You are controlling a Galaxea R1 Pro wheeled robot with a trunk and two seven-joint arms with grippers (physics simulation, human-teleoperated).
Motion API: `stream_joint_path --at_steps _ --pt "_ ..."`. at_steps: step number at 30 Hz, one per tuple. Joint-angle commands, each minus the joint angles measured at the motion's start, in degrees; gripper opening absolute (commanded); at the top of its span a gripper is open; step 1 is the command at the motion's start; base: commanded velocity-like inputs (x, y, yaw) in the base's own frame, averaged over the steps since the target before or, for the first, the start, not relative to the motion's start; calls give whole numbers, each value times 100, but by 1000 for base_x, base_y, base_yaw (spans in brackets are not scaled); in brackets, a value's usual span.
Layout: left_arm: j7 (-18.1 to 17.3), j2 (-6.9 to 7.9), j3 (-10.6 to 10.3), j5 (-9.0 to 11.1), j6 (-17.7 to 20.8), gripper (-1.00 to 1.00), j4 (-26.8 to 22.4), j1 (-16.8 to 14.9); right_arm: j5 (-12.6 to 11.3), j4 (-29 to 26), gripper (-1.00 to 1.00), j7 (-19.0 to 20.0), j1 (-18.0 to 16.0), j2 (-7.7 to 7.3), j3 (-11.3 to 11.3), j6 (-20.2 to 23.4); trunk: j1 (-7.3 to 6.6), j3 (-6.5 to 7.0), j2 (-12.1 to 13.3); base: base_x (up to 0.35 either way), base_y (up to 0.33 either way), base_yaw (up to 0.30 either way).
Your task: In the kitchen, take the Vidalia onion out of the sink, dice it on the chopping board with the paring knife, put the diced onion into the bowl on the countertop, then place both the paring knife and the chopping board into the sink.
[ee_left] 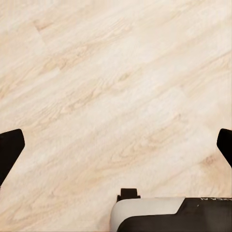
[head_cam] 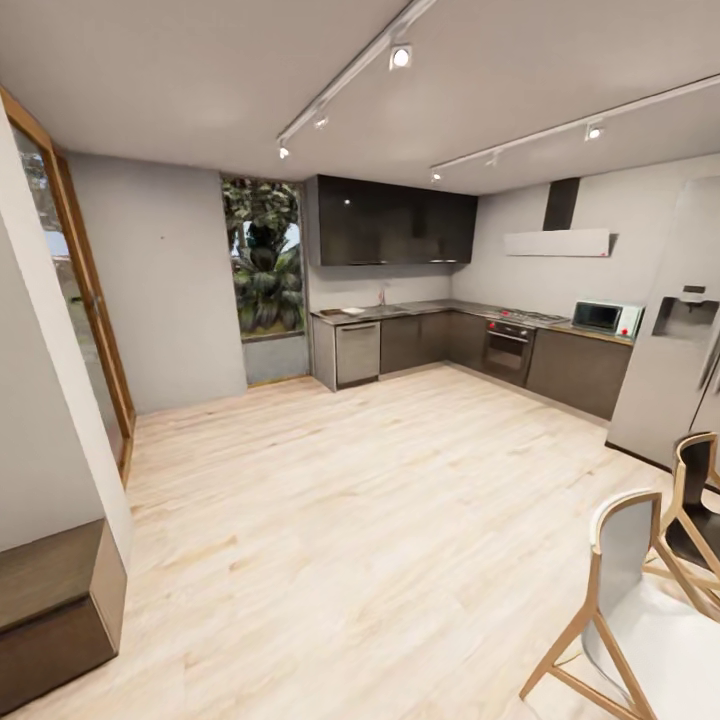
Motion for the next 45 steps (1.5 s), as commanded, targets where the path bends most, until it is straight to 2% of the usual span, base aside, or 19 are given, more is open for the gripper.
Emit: stream_joint_path --at_steps 1,45 --pt "1 0 5 -1 -14 100 0 1 -2 5 100 -16 -1 2 0 -18 5 -1 -2 319 0 0" --pt "3 0 4 -1 -14 100 0 1 7 5 100 -16 -1 2 0 -18 5 -1 -2 320 0 0"
